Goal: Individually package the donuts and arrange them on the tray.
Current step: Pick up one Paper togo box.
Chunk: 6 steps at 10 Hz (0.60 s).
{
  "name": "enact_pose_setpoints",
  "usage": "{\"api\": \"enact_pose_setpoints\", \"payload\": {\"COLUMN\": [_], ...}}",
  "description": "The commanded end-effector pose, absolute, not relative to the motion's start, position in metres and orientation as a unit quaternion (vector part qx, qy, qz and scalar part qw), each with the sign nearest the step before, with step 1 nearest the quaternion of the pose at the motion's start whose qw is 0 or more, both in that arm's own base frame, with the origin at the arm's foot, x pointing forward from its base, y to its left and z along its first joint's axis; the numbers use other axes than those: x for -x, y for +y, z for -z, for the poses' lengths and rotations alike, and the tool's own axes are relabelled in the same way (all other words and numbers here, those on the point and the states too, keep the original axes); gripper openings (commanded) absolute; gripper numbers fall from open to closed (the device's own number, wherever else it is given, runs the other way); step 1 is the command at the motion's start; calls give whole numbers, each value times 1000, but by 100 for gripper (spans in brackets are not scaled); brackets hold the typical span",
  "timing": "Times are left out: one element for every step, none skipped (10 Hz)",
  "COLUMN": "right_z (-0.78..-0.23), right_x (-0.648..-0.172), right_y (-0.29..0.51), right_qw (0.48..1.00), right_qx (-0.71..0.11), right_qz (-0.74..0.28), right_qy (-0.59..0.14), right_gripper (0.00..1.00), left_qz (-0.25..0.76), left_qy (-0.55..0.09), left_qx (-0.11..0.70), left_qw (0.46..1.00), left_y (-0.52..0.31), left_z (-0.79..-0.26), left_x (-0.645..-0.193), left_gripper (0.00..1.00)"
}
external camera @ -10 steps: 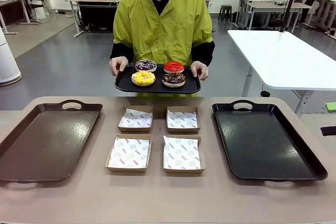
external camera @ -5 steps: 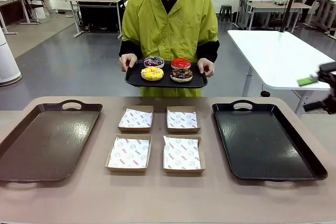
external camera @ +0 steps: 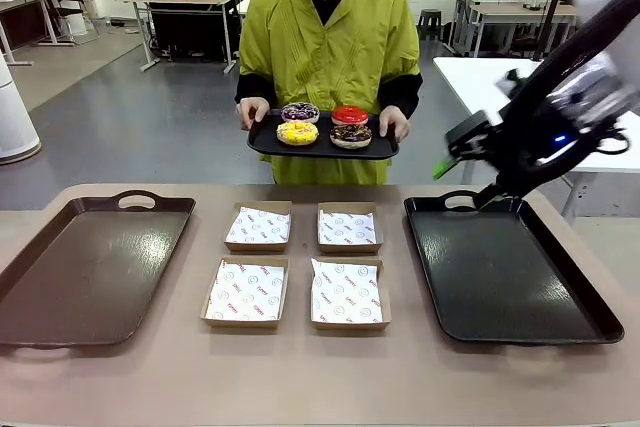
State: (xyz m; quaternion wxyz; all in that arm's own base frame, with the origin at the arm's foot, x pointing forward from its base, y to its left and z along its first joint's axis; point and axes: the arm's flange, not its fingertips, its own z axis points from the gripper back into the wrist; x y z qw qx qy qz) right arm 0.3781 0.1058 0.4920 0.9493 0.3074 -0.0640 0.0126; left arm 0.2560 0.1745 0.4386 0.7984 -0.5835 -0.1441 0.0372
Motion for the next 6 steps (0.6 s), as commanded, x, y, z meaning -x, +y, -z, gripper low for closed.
{"api": "enact_pose_setpoints", "payload": {"right_z": [-466, -457, -450, -439, -427, -416], "right_x": [-382, -372, -362, -356, -349, -340], "right_y": [136, 153, 164, 177, 187, 195], "right_qw": [966, 972, 976, 979, 981, 982], "right_qx": [-249, -223, -204, -190, -177, -168], "right_qz": [-8, -13, -15, -18, -25, -35], "right_qy": [-63, -70, -75, -75, -75, -74], "right_gripper": [100, 100, 100, 100, 100, 100], "left_qz": [-31, -31, -31, -31, -31, -31], "left_qy": [-157, -157, -157, -157, -157, -157], "left_qx": [590, 590, 590, 590, 590, 590], "left_qw": [792, 792, 792, 792, 792, 792], "left_y": [175, 175, 175, 175, 175, 175], "left_z": [-438, -438, -438, -438, -438, -438], "left_x": [-255, -255, -255, -255, -255, -255], "left_gripper": [100, 100, 100, 100, 100, 100]}}
